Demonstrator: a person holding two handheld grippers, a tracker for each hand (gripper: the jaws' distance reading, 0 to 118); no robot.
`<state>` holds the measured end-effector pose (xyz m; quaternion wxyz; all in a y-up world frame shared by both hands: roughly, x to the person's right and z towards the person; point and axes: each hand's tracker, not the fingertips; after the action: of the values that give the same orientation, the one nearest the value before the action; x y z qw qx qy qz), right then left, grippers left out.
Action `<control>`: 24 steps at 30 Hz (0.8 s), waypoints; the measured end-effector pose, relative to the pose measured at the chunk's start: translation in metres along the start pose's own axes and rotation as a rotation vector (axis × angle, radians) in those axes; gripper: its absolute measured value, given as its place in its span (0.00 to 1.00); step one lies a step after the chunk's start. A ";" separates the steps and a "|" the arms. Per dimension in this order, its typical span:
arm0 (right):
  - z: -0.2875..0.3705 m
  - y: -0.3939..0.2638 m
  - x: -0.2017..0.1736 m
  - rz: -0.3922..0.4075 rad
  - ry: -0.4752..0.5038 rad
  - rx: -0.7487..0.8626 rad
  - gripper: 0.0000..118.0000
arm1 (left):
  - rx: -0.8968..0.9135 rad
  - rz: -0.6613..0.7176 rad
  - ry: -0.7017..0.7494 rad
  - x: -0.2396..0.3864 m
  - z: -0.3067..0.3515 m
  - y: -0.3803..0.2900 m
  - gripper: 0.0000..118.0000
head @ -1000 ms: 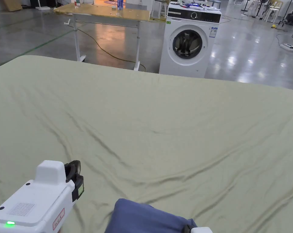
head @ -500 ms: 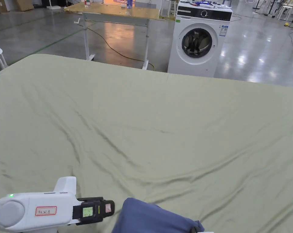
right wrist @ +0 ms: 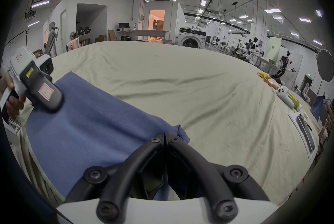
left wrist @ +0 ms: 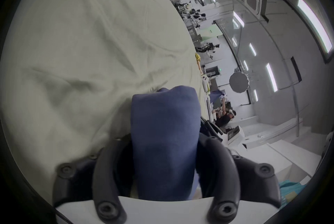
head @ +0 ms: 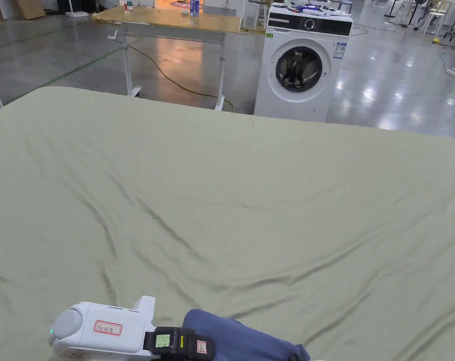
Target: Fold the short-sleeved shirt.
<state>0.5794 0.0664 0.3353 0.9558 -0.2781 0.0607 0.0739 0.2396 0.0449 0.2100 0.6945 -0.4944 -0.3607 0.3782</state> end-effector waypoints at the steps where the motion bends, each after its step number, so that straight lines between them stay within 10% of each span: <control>1: 0.000 0.000 0.001 -0.005 0.003 -0.002 0.00 | 0.011 0.022 -0.006 -0.004 -0.001 0.000 0.47; 6: -0.001 0.000 0.001 -0.005 0.012 0.004 0.00 | 0.058 0.065 -0.075 -0.027 0.006 -0.010 0.19; 24: 0.011 0.119 0.059 -0.079 -0.038 0.225 0.00 | 0.226 -0.020 0.019 0.034 0.177 0.015 0.17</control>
<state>0.6169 0.1782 0.2731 0.9841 -0.1700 0.0395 0.0342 0.0978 0.1511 0.2439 0.7529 -0.4131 -0.3140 0.4049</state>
